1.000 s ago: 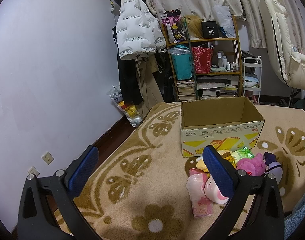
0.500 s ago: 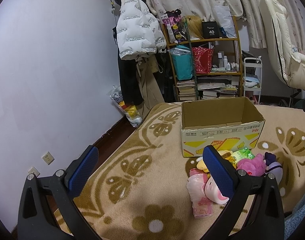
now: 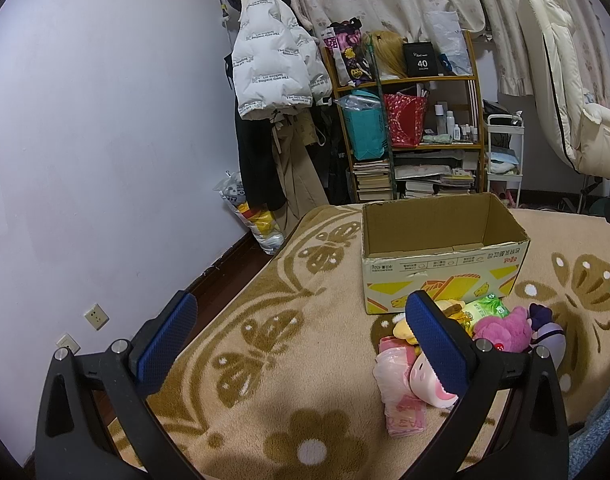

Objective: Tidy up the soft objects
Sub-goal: 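Grasp the purple hooded doll with the right tool while the left tool grasps the pink swirl plush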

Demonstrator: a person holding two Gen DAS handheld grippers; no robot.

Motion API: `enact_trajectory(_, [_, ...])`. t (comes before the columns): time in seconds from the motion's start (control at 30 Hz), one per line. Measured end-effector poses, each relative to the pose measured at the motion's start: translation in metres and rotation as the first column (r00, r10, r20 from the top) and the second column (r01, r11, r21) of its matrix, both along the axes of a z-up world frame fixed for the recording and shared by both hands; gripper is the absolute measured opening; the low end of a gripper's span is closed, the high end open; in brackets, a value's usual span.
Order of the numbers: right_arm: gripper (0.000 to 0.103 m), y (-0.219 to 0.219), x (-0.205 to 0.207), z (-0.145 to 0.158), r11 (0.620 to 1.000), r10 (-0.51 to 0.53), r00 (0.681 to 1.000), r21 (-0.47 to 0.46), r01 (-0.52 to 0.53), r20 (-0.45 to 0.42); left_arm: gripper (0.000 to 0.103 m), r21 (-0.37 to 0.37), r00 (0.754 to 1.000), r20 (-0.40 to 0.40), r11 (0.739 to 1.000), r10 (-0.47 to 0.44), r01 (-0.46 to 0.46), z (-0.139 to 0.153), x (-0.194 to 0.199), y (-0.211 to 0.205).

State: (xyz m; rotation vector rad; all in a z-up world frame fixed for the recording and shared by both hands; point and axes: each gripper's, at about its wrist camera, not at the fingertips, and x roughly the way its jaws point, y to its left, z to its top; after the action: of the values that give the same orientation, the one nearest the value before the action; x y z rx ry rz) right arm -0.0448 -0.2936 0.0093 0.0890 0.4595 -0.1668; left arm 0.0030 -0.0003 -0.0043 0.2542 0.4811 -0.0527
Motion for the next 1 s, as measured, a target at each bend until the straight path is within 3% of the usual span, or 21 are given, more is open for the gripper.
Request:
enact_trajectory(0.37, [0.103,0.005,-0.002,-0.007,1.000,0.022,0.999,0.008,-0.022,-0.030,0.103,0.019,0.999,-0.035,1.000,-0.010,0.011,-0.003,0.003,0.001])
enact_trajectory(0.5, [0.103,0.005,0.005,-0.010,0.999,0.031,0.999,0.014,-0.030,-0.044,0.103,0.079,0.997,-0.072,0.997,-0.005,0.011,-0.011,0.008,-0.008])
enact_trajectory(0.77, [0.103,-0.006,0.022,-0.014,0.997,0.018,0.988,0.080,-0.005,-0.157,0.103,0.152,0.986,-0.153,0.985,-0.060,0.084,-0.022,0.016,-0.031])
enact_trajectory(1.0, [0.103,-0.010,0.047,-0.029,0.986,0.037,0.974,0.165,0.000,-0.222,0.103,0.078,0.964,-0.238,0.987,-0.117,0.139,-0.027,0.035,-0.046])
